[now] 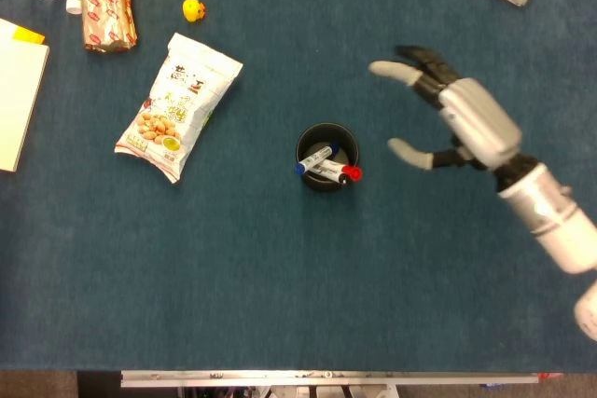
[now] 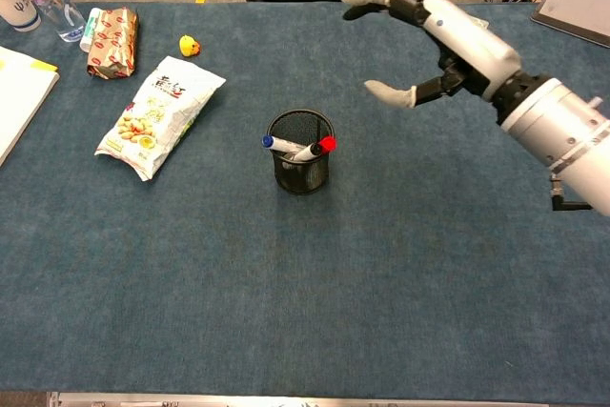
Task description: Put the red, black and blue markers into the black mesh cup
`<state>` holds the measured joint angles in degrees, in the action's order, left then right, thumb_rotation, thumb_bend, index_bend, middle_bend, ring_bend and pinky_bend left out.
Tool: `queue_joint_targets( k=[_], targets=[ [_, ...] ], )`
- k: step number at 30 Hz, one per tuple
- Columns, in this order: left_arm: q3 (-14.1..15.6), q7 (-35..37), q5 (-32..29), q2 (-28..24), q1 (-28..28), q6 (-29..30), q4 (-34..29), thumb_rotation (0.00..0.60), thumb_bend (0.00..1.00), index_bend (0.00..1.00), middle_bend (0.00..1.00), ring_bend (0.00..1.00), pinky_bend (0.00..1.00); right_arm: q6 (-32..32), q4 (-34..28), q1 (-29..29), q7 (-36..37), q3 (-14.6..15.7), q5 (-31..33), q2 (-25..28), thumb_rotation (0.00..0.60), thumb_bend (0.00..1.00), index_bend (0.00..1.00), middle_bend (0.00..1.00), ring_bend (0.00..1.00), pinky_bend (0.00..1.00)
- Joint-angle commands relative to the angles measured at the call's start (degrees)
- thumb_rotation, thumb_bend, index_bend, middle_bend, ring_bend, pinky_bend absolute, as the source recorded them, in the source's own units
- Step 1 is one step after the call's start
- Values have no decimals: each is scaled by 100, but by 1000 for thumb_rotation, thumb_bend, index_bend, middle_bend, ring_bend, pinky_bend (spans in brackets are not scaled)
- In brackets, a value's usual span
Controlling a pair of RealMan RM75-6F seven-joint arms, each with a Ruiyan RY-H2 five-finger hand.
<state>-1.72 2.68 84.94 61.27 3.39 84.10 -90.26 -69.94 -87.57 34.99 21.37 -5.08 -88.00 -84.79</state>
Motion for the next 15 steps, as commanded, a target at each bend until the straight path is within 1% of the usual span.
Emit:
queue_joint_targets(
  k=[1,3,8,11,15],
  targets=[
    [-35,-14,76,96,54,31,62,600,195,100,165,193,243,-833,-724,-843,-1996,173,474,693,600,282,211,229,57,0],
    [-52,-14,127,165,96,37,122,600,195,100,165,193,242,-1141,-840,-1115,-2505,276,491,844,600,283,238,230,57,0],
    [-72,-75,216,256,190,10,166,600,195,100,165,193,242,-1724,-945,-1714,-3085,493,516,1175,600,284,294,230,57,8],
    [-80,-169,263,330,236,11,121,600,195,100,165,193,242,-2115,-845,-2089,-3278,568,559,1228,600,285,308,234,57,46],
    [-44,-264,383,326,307,-34,-32,600,195,101,165,193,242,-2398,-802,-2490,-3123,685,575,1328,600,284,311,236,57,49]
  ],
)
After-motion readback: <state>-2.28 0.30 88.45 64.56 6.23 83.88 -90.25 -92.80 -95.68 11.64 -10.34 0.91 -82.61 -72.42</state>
